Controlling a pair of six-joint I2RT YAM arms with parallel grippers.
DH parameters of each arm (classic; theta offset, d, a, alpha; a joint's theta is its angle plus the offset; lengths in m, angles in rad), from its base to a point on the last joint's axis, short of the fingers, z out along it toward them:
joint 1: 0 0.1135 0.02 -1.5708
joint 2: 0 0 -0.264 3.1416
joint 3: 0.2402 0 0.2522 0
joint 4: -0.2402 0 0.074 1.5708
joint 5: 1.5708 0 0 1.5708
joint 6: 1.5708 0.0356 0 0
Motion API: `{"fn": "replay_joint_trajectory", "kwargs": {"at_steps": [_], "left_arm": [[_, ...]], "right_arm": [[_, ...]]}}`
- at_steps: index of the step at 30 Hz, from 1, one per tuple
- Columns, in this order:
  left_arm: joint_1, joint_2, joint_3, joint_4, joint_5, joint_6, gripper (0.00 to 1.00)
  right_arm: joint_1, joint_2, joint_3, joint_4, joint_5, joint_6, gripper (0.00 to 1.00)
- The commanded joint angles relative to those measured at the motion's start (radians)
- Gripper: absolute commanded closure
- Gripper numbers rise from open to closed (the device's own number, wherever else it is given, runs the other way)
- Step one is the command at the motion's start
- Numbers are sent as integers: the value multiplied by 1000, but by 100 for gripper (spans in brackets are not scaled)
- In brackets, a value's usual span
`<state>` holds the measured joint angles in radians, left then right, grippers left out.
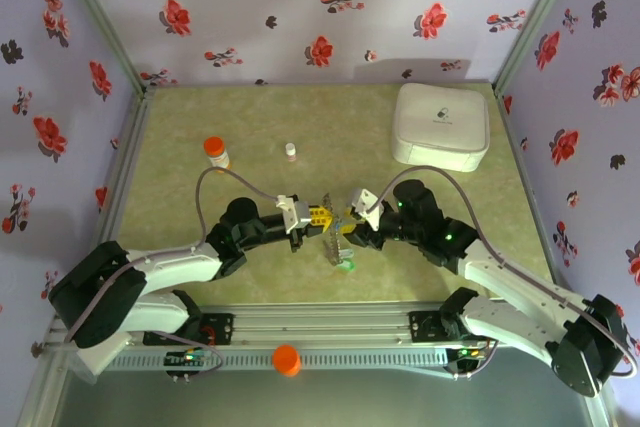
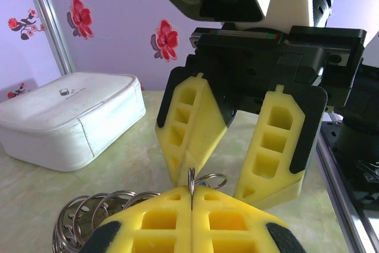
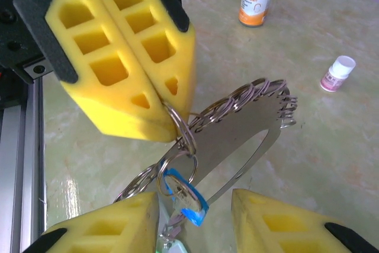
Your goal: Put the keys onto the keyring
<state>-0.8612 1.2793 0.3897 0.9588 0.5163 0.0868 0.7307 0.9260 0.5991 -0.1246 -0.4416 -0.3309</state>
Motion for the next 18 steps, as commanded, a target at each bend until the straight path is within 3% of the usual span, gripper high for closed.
{"fn": "replay_joint_trajectory", "kwargs": {"at_steps": [1,5,14,18], "left_arm": [[-7,-10,3,69,11,-10,100],[-6,-17,5,64,26,-10,100],[-6,-28,12,67,24,-5,100],[-6,-5,22,116,24,-47,100]], "right_arm": [[-4,17,-3,38,0,0,61],[-5,19,1,44,-32,2,62],[-4,-1,1,-4,-20,24,99],[-4,8,3,-16,-22,33,100]]}}
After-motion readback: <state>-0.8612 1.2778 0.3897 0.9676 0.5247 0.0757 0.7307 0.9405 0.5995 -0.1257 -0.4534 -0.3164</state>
